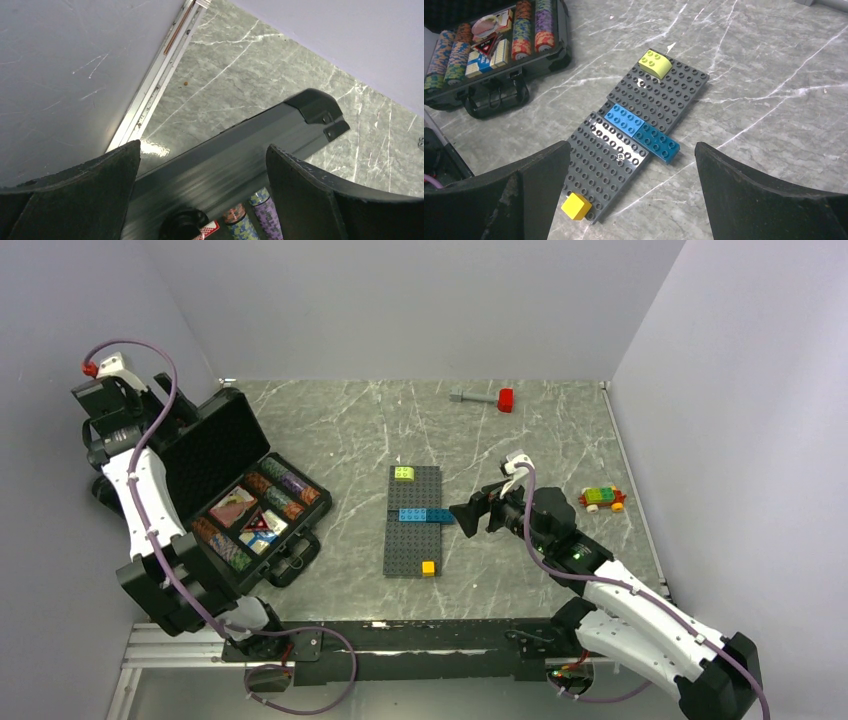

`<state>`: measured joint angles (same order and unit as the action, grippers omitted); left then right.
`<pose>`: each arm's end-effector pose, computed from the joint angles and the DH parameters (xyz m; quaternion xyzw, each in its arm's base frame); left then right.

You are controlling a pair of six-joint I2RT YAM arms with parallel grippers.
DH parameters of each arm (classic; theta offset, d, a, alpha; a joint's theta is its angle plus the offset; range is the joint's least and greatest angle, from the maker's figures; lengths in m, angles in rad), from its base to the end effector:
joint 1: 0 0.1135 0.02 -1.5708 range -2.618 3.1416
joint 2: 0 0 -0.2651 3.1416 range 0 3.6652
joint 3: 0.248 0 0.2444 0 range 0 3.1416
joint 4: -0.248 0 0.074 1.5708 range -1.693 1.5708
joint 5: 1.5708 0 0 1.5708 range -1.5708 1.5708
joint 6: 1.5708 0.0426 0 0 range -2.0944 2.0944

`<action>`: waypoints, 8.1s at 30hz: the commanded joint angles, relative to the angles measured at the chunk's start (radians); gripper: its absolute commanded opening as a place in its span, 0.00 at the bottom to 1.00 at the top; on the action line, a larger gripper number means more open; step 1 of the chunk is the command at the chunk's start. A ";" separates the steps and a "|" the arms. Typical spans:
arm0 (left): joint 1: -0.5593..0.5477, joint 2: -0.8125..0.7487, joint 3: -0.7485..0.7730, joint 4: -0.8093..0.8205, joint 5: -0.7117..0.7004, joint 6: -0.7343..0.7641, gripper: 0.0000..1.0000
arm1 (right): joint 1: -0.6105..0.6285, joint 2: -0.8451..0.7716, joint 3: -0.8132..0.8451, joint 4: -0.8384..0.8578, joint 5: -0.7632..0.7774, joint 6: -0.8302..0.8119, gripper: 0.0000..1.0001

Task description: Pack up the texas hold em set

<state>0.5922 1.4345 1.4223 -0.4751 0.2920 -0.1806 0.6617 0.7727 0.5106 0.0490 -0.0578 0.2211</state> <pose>0.2749 0.1701 0.3795 -0.2500 0.8135 -0.0178 0.5249 0.1472 0.1177 0.2705 -0.1877 0.7552 0.2885 0.5579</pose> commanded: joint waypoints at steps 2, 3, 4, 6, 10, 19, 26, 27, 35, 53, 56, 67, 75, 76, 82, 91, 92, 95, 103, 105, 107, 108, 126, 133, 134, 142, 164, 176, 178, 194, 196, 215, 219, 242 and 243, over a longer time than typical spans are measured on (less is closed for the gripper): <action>-0.010 -0.053 -0.054 0.045 0.011 -0.026 0.99 | -0.001 -0.032 0.000 -0.005 -0.004 0.006 1.00; -0.017 -0.060 -0.065 0.043 0.002 -0.024 0.99 | -0.001 -0.034 -0.001 -0.008 -0.002 0.006 1.00; -0.026 -0.069 -0.076 0.043 -0.006 -0.023 0.99 | -0.001 -0.037 -0.001 -0.009 -0.001 0.006 1.00; -0.047 -0.089 -0.102 0.050 -0.013 -0.022 0.99 | -0.001 -0.039 -0.004 -0.009 -0.001 0.007 1.00; -0.085 -0.126 -0.140 0.038 -0.009 -0.030 0.99 | -0.001 -0.036 -0.005 -0.005 -0.008 0.010 1.00; -0.194 -0.290 -0.292 -0.031 0.152 -0.027 0.99 | 0.001 -0.029 -0.012 0.011 -0.022 0.050 1.00; -0.197 -0.454 -0.392 -0.054 0.289 -0.085 0.99 | 0.005 0.015 -0.025 0.057 -0.080 0.109 0.99; -0.198 -0.474 -0.405 -0.055 0.266 -0.090 0.99 | 0.009 0.027 -0.027 0.068 -0.084 0.118 0.99; -0.202 -0.506 -0.538 -0.115 0.071 -0.081 0.88 | 0.089 0.214 0.011 0.186 -0.039 0.195 0.97; -0.259 -0.292 -0.657 -0.143 -0.099 -0.024 0.56 | 0.315 1.043 0.458 0.560 -0.339 0.483 0.83; -0.276 -0.243 -0.643 -0.153 -0.118 -0.026 0.55 | 0.319 1.176 0.559 0.577 -0.436 0.525 0.77; -0.299 -0.209 -0.641 -0.158 -0.123 -0.035 0.52 | 0.352 1.395 0.734 0.614 -0.598 0.685 0.67; -0.312 -0.217 -0.642 -0.157 -0.116 -0.032 0.52 | 0.372 1.535 0.862 0.598 -0.648 0.776 0.61; -0.312 -0.218 -0.642 -0.157 -0.114 -0.031 0.52 | 0.374 1.540 0.873 0.588 -0.649 0.775 0.61; -0.313 -0.218 -0.638 -0.157 -0.109 -0.029 0.52 | 0.390 1.572 0.920 0.564 -0.659 0.775 0.59; -0.313 -0.218 -0.636 -0.158 -0.107 -0.029 0.53 | 0.411 1.610 0.984 0.549 -0.672 0.784 0.53; -0.313 -0.218 -0.635 -0.158 -0.105 -0.028 0.53 | 0.414 1.609 0.988 0.540 -0.671 0.777 0.53; -0.313 -0.217 -0.634 -0.158 -0.105 -0.029 0.53 | 0.420 1.617 1.001 0.540 -0.674 0.780 0.52; -0.313 -0.210 -0.632 -0.159 -0.098 -0.028 0.52 | 0.438 1.623 1.019 0.556 -0.668 0.804 0.50; -0.313 -0.210 -0.632 -0.158 -0.095 -0.028 0.52 | 0.440 1.619 1.019 0.557 -0.662 0.801 0.50; -0.314 -0.213 -0.632 -0.159 -0.094 -0.028 0.52 | 0.444 1.620 1.020 0.568 -0.662 0.811 0.50; -0.313 -0.214 -0.632 -0.158 -0.095 -0.029 0.52 | 0.445 1.620 1.020 0.577 -0.662 0.816 0.50; -0.313 -0.225 -0.635 -0.158 -0.085 -0.028 0.52 | 0.450 1.582 0.976 0.673 -0.588 0.783 0.49; -0.313 -0.227 -0.637 -0.158 -0.085 -0.028 0.52 | 0.450 1.489 0.865 0.729 -0.515 0.731 0.49; -0.313 -0.227 -0.637 -0.158 -0.085 -0.029 0.52 | 0.450 1.480 0.855 0.735 -0.508 0.725 0.49; -0.313 -0.227 -0.637 -0.160 -0.088 -0.027 0.52 | 0.445 1.499 0.866 0.655 -0.484 0.742 0.52; -0.313 -0.235 -0.638 -0.160 -0.080 -0.027 0.52 | 0.426 1.560 0.913 0.588 -0.466 0.752 0.57; -0.313 -0.235 -0.638 -0.159 -0.074 -0.027 0.52 | 0.426 1.570 0.922 0.720 -0.479 0.743 0.55; -0.313 -0.233 -0.637 -0.159 -0.074 -0.027 0.52 | 0.426 1.565 0.921 0.740 -0.479 0.738 0.55; -0.313 -0.227 -0.635 -0.160 -0.074 -0.025 0.52 | 0.413 1.588 1.029 0.690 -0.462 0.662 0.54; -0.313 -0.227 -0.635 -0.160 -0.074 -0.026 0.52 | 0.411 1.603 1.056 0.681 -0.470 0.657 0.53; -0.313 -0.235 -0.634 -0.160 -0.077 -0.025 0.51 | 0.412 1.590 1.065 0.628 -0.460 0.590 0.55; -0.313 -0.249 -0.635 -0.155 -0.074 -0.028 0.51 | 0.412 1.542 1.029 0.601 -0.430 0.538 0.56; -0.313 -0.253 -0.634 -0.154 -0.080 -0.026 0.50 | 0.451 1.589 1.071 0.428 -0.366 0.400 0.30; -0.313 -0.253 -0.634 -0.154 -0.080 -0.026 0.50 | 0.452 1.588 1.074 0.417 -0.357 0.393 0.29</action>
<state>0.2863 1.1664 0.8227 -0.5014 0.1829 -0.2005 1.1042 2.3615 1.5372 0.4835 -0.4511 0.6666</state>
